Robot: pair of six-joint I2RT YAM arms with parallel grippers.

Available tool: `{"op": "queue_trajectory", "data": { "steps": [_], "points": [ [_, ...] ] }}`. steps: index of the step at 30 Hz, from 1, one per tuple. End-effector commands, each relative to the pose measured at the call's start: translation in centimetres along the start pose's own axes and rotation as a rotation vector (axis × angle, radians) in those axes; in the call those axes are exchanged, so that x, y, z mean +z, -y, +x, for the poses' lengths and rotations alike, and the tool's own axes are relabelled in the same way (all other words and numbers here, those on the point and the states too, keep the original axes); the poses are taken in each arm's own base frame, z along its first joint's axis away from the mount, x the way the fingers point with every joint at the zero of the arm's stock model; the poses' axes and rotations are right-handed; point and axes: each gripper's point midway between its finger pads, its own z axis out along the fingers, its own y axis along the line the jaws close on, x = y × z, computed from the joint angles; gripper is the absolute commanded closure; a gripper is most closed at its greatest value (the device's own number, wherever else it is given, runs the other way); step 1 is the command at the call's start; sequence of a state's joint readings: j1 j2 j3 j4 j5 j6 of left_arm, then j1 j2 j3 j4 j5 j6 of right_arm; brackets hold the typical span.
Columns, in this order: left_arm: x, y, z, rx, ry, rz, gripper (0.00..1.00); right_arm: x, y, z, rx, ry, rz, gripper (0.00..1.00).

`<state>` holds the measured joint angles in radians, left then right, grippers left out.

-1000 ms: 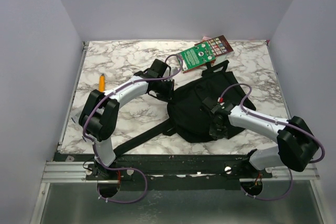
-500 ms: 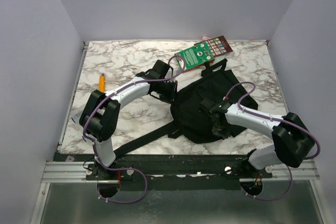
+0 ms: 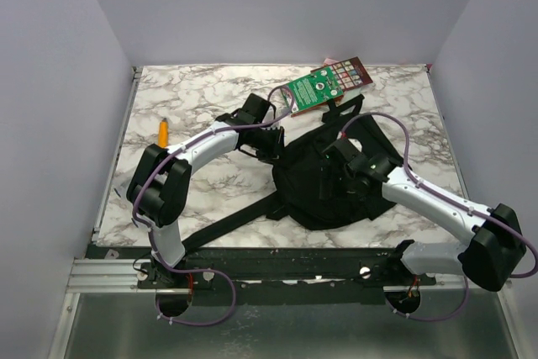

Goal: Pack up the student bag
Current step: Unzip the student bag at the center of the board, then adjust the student bag at the center of the board.

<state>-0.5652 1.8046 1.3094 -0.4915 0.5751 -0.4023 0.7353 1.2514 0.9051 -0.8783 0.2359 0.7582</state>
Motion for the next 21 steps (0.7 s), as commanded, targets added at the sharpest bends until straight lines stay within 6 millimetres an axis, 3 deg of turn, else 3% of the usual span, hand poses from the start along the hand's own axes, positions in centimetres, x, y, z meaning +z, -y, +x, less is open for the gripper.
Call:
{"op": "queue_trajectory", "data": {
  "steps": [1,5,11,17,18,21],
  "points": [
    [-1.0,3.8,-0.9,0.03,0.015,0.128,0.92,-1.1,-7.5,-3.9,-0.177,0.139,-0.365,0.26],
    [-1.2,4.6,-0.4,0.049,0.014,0.143,0.92,-2.4,-10.8,-4.8,-0.257,0.224,-0.559,0.26],
    [-1.9,6.0,-0.4,0.079,0.03,0.166,0.92,-1.9,-12.3,-4.6,-0.283,0.261,-0.63,0.26],
    [-2.0,6.7,-0.1,0.09,0.029,0.181,0.92,-0.6,-12.6,-4.1,-0.325,0.275,-0.549,0.27],
    [-1.9,6.8,0.0,0.091,0.025,0.186,0.92,-0.1,-12.4,-4.1,-0.317,0.272,-0.528,0.29],
    [-1.8,7.0,0.1,0.097,0.024,0.184,0.92,1.1,-11.7,-4.4,-0.289,0.259,-0.453,0.49]
  ]
}}
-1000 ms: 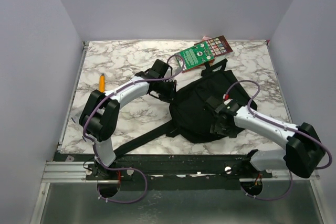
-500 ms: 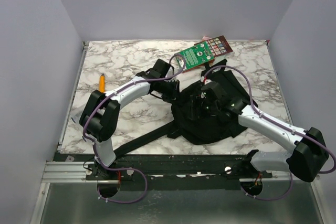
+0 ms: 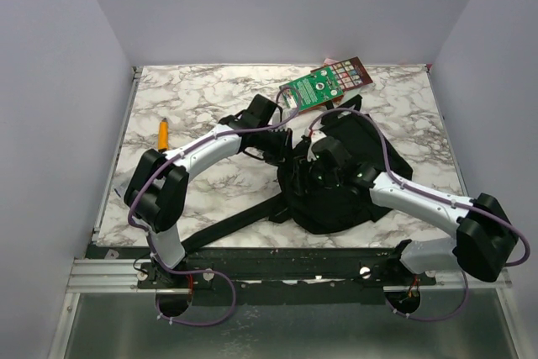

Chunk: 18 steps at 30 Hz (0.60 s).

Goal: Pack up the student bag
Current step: Adjust the student bag at the center of the board.

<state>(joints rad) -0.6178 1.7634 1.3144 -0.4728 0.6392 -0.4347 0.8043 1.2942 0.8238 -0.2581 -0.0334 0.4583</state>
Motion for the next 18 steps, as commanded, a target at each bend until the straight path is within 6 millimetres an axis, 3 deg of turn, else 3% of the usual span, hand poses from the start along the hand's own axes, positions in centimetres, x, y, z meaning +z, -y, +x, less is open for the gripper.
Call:
{"op": "queue_trajectory", "data": {
  "steps": [1,3,5,8,9,11,18],
  "points": [
    [-1.1,2.9,-0.8,0.062,0.038,0.079,0.92,1.1,1.7,-0.3,0.012,0.011,0.113,0.58],
    [-1.1,2.7,-0.8,0.067,0.044,0.064,0.92,0.8,2.4,-0.5,0.046,0.033,0.159,0.75],
    [-1.2,2.3,-1.0,0.076,0.051,0.041,0.88,0.1,3.4,-0.7,0.08,0.048,0.225,0.79],
    [-1.6,2.1,-1.2,0.105,0.064,0.009,0.62,-1.4,5.9,-0.8,0.102,0.057,0.383,0.99],
    [-1.9,1.9,-1.4,0.113,0.078,-0.009,0.51,-2.0,6.9,-0.7,0.107,0.053,0.446,1.0],
    [-2.5,1.7,-1.5,0.124,0.104,-0.035,0.39,-3.0,8.2,-0.5,0.113,0.039,0.542,0.99],
    [-5.9,2.3,0.0,0.091,0.244,-0.069,0.22,-4.9,10.0,-1.4,0.182,0.06,0.631,0.99]
  ]
}}
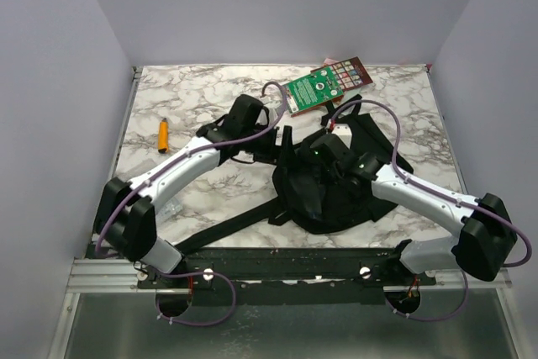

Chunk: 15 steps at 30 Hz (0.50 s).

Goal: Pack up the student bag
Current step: Adjust the student bag at the center of the board.

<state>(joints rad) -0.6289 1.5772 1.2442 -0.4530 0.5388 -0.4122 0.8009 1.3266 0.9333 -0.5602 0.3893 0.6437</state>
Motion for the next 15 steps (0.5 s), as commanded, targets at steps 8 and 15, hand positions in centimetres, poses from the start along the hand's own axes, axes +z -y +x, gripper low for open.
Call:
{"op": "queue_trajectory", "data": {
  "steps": [8,15],
  "points": [
    [2.2,2.3,6.0,-0.131,-0.021,0.111,0.32,-6.3,6.1,-6.8,0.072,0.177,0.269,0.99],
    [9.2,3.1,5.0,-0.22,-0.066,0.178,0.41,-11.1,7.9,-11.5,0.021,0.32,0.32,1.0]
  ]
}}
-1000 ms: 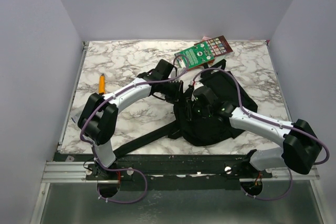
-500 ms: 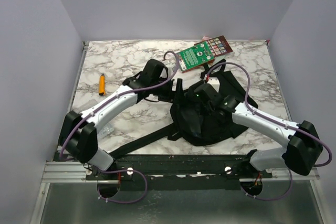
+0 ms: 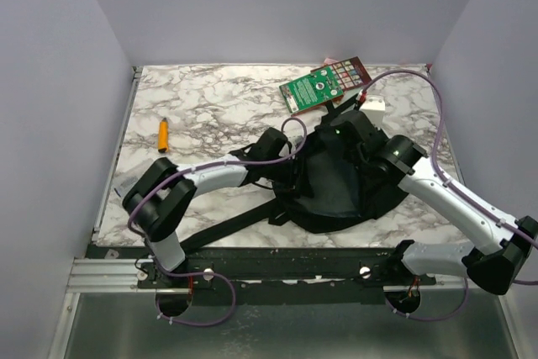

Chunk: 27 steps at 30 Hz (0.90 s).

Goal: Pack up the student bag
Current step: Adjust the student bag at the center of the board.

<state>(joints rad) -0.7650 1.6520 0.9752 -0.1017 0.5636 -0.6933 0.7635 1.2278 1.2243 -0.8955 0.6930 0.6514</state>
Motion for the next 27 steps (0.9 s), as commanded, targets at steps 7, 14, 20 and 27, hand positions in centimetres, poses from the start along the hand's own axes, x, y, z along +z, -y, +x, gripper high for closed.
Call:
{"op": "queue_trajectory", "data": {
  "steps": [7,14,20,27],
  "points": [
    [1.9,5.8,-3.3,0.007,0.05,0.202,0.32,-0.4,-1.6,3.1,-0.029,-0.074,-0.18,0.99],
    [-5.5,5.6,-0.9,0.063,0.114,0.267,0.24,-1.0,-7.9,11.2,-0.006,-0.336,-0.556,0.75],
    [-11.4,3.2,-2.6,0.069,0.238,0.188,0.2,-3.0,-10.9,5.6,-0.005,-0.266,-0.68,0.36],
    [-15.8,3.2,-6.8,0.242,0.387,-0.04,0.17,1.7,-9.9,-4.0,0.142,-0.153,-0.657,0.23]
  ]
}}
